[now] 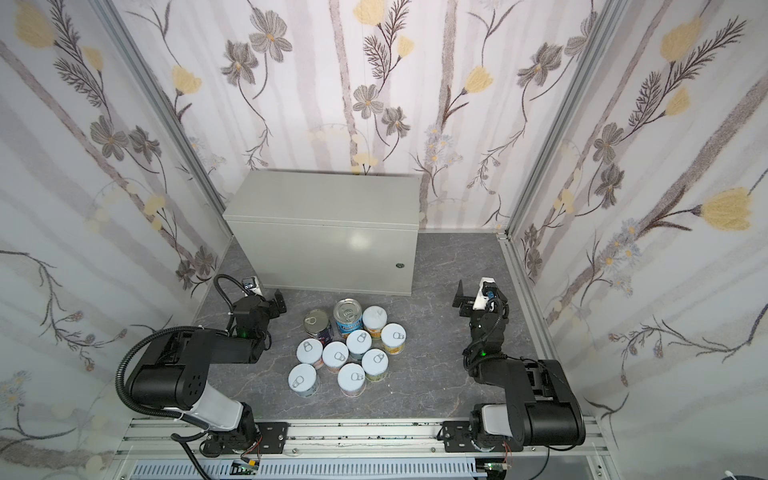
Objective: Place and organize the canned foods onto the counter
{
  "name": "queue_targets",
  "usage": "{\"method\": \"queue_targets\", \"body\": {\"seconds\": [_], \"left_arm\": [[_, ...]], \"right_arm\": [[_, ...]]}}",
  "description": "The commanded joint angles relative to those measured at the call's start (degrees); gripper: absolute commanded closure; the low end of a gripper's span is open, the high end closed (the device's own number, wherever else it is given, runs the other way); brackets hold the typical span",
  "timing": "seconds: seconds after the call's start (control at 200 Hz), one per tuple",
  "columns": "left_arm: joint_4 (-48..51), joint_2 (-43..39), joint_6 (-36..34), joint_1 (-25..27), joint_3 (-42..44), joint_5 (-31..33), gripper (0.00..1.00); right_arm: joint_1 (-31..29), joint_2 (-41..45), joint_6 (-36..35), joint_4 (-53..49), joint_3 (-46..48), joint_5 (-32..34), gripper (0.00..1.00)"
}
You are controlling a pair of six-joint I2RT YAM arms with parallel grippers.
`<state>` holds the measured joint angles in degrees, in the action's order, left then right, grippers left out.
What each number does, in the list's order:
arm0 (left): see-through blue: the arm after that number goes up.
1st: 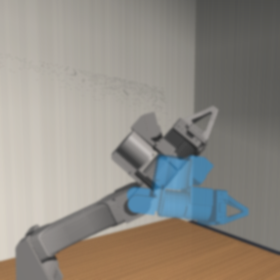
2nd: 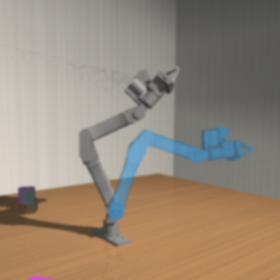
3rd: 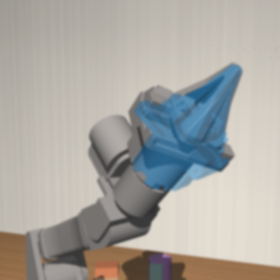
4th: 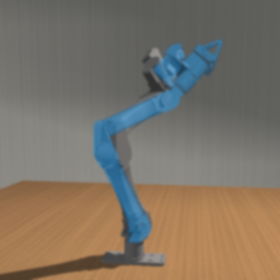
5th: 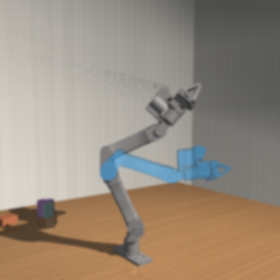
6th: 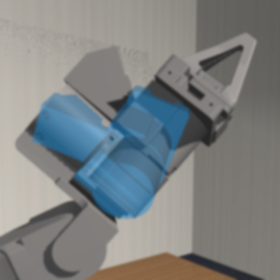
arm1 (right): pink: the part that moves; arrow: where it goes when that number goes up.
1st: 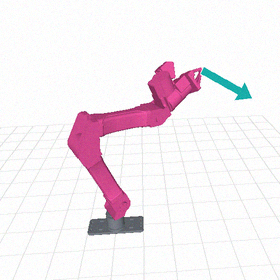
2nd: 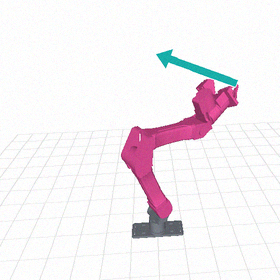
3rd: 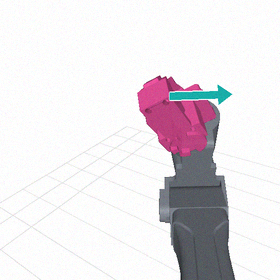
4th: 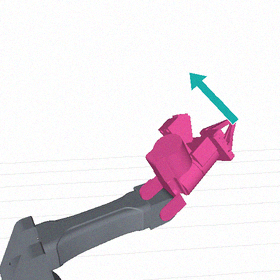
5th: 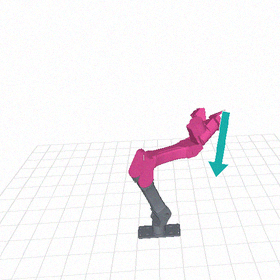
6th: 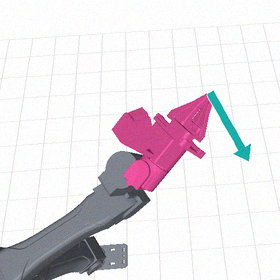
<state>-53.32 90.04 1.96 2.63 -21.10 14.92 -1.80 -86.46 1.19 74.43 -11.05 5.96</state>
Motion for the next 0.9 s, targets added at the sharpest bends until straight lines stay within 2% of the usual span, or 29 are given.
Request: {"method": "queue_targets", "body": {"seconds": [0.0, 0.595, 0.71, 0.894], "left_arm": [[-1.0, -0.1, 0.4, 0.0, -0.3, 0.2, 0.00], [-1.3, -0.4, 0.2, 0.0, 0.2, 0.2, 0.00], [0.3, -4.0, 0.1, 0.1, 0.8, 0.2, 0.00], [13.6, -16.8, 3.1, 1.0, -0.3, 7.6, 0.00]], "right_arm": [[0.0, -0.2, -0.5, 1.1, -0.4, -0.2, 0.00], [0.0, 0.1, -0.4, 1.4, -0.1, -0.6, 0.00], [-0.1, 2.6, -0.5, -1.5, -0.5, -0.7, 0.00], [0.0, 10.0, -0.1, -13.8, -3.2, -1.7, 0.00]]}}
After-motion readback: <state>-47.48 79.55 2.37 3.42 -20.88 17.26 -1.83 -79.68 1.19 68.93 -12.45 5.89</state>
